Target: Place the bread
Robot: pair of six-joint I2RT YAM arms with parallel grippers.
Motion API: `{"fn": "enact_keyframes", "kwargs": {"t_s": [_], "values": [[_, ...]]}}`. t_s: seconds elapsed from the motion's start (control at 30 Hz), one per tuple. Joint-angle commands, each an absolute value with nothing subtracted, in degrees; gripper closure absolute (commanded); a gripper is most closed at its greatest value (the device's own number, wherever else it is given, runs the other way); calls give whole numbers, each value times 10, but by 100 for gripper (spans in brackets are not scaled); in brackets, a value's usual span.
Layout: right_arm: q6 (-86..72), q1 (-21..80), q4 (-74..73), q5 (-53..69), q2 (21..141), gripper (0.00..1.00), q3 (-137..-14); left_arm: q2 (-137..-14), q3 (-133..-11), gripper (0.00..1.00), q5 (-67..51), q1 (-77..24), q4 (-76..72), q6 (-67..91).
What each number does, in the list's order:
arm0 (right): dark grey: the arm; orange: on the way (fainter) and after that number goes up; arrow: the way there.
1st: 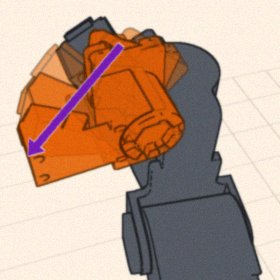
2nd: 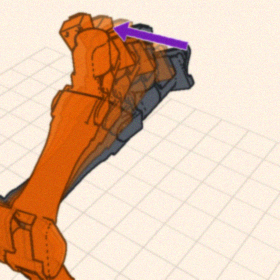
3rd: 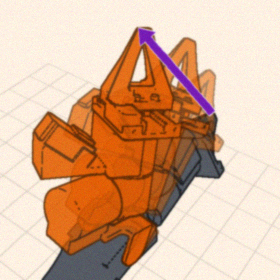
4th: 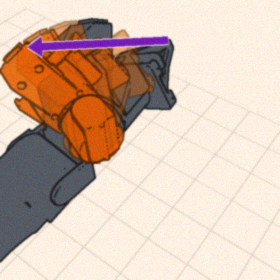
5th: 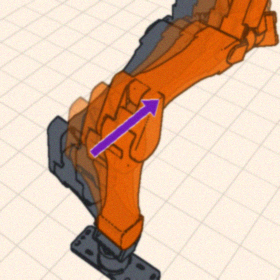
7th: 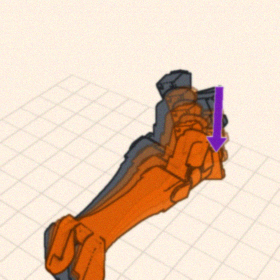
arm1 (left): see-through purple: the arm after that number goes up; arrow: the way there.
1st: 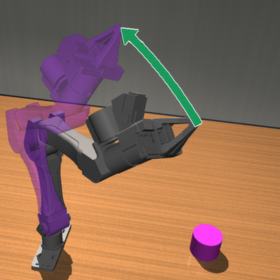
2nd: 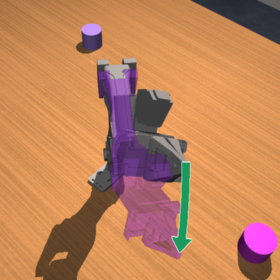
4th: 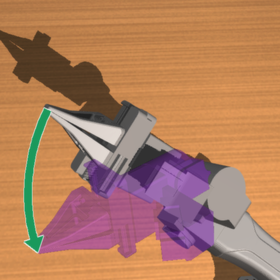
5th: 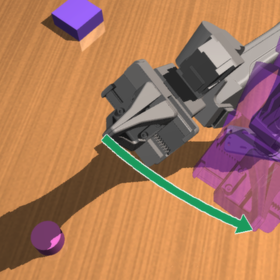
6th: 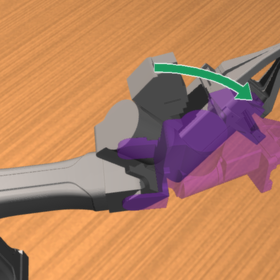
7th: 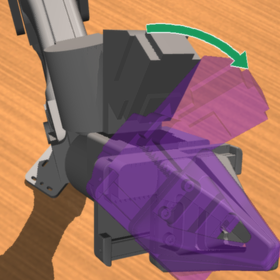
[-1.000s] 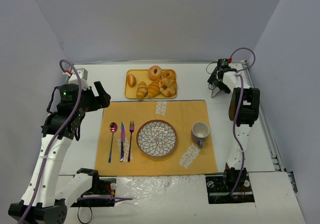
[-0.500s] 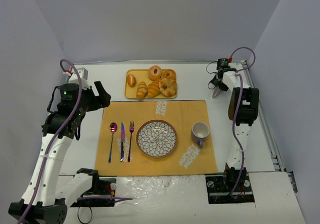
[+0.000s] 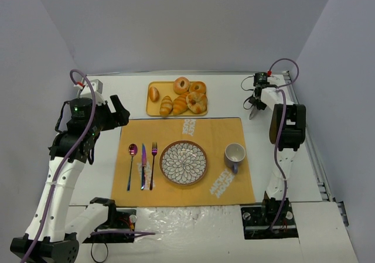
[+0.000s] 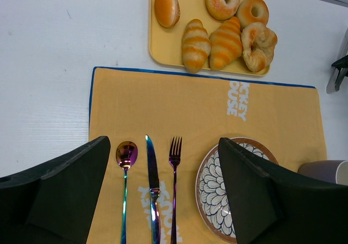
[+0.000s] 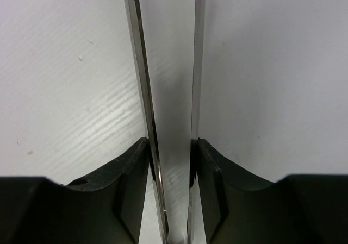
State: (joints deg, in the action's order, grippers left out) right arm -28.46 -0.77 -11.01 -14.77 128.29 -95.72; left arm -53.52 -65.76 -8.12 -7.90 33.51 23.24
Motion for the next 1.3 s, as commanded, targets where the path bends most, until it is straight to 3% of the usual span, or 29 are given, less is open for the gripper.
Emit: {"fn": "enact_keyframes", "kwargs": {"t_s": [0.0,0.73,1.27], "values": [[-268,-4,-127,-152,1205,65,-910,-535,-664,23,-88,-75,294,239],[-232,57,-124,-139,968,61,-772,-534,-663,23,-87,-75,293,240],[-224,168,-147,-26,823,60,-735,-533,-663,23,-82,-75,296,237]]}}
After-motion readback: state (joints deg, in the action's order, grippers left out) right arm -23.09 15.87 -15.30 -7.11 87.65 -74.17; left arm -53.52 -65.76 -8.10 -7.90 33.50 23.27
